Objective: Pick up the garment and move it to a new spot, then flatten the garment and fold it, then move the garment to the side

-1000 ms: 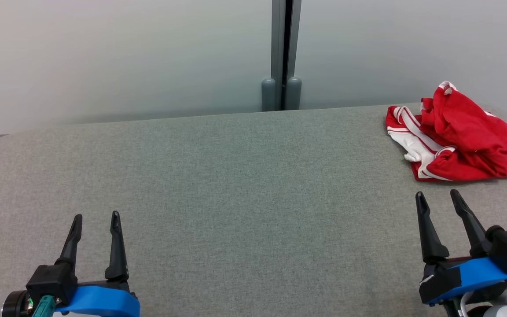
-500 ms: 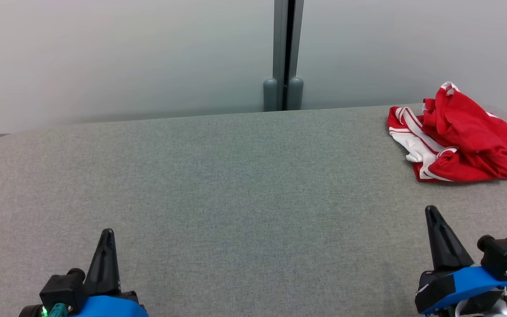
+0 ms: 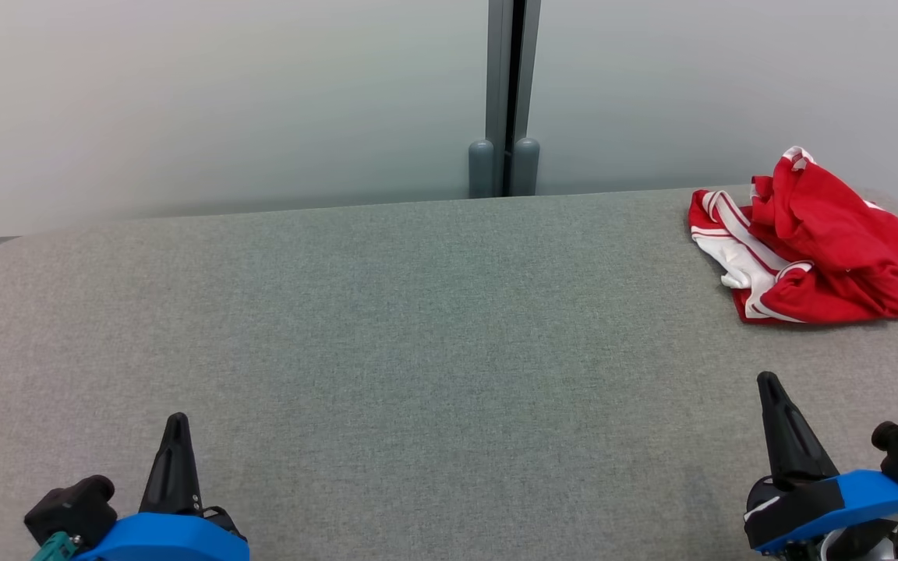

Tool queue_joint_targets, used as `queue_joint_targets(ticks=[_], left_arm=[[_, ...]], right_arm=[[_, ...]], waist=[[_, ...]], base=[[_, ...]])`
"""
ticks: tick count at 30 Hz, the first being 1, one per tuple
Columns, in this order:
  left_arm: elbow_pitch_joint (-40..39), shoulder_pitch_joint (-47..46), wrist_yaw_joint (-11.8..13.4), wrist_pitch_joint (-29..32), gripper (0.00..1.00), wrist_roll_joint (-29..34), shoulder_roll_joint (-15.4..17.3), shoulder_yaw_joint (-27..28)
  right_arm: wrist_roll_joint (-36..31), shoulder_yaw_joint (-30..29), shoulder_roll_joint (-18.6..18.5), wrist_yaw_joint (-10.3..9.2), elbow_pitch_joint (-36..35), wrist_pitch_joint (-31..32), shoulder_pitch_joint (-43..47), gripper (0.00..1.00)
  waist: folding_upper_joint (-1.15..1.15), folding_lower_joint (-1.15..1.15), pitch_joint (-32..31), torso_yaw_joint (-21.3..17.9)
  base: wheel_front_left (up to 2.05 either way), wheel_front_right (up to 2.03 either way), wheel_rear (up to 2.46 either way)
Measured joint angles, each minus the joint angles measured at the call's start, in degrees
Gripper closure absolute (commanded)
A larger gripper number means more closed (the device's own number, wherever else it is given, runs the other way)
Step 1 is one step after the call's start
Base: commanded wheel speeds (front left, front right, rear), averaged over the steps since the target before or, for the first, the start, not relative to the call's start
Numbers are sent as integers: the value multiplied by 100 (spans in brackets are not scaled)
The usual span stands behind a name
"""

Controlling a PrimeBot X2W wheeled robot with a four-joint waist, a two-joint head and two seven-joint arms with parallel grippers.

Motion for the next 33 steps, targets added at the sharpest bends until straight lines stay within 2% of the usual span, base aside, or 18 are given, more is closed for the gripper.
queue_joint_targets(ticks=[33], left_arm=[[148, -337, -382, 569, 100, -2528, -238, 494]], right_arm=[[2800, -75, 0, -1, 313, 318, -169, 100]], waist=[[0, 0, -23, 53]], base=[[0, 0, 0]])
